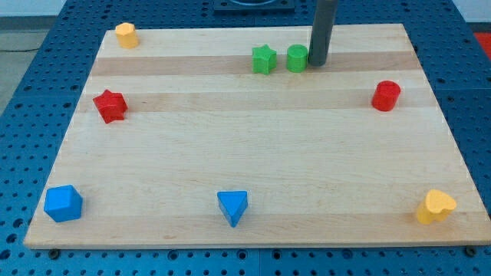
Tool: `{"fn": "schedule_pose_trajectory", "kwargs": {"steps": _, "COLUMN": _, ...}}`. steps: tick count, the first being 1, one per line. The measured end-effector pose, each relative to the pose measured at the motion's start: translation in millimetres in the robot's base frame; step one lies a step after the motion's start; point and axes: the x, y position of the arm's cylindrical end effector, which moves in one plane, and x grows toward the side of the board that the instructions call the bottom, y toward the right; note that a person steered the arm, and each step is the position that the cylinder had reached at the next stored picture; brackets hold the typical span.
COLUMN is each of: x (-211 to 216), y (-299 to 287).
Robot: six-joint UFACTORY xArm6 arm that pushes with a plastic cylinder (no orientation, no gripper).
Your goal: Move the red circle right to the green circle
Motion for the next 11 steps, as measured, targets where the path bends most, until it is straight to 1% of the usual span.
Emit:
{"fn": "schedule_pose_trajectory", "kwargs": {"steps": 2, "x": 99.1, "y": 11.6}}
{"fn": "schedule_pose_trajectory", "kwargs": {"steps": 3, "x": 125.6, "y": 57.7}}
{"fn": "schedule_pose_trajectory", "kwargs": {"steps": 4, "x": 121.1, "y": 102.8}}
{"fn": "schedule_pose_trajectory", "kwargs": {"steps": 5, "x": 99.3, "y": 111.9}}
{"fn": "schedule_pose_trajectory", "kwargs": {"steps": 8, "x": 39.5, "y": 108.2}}
{"fn": "schedule_pose_trajectory", "kwargs": {"steps": 11, "x": 37.1, "y": 71.4}}
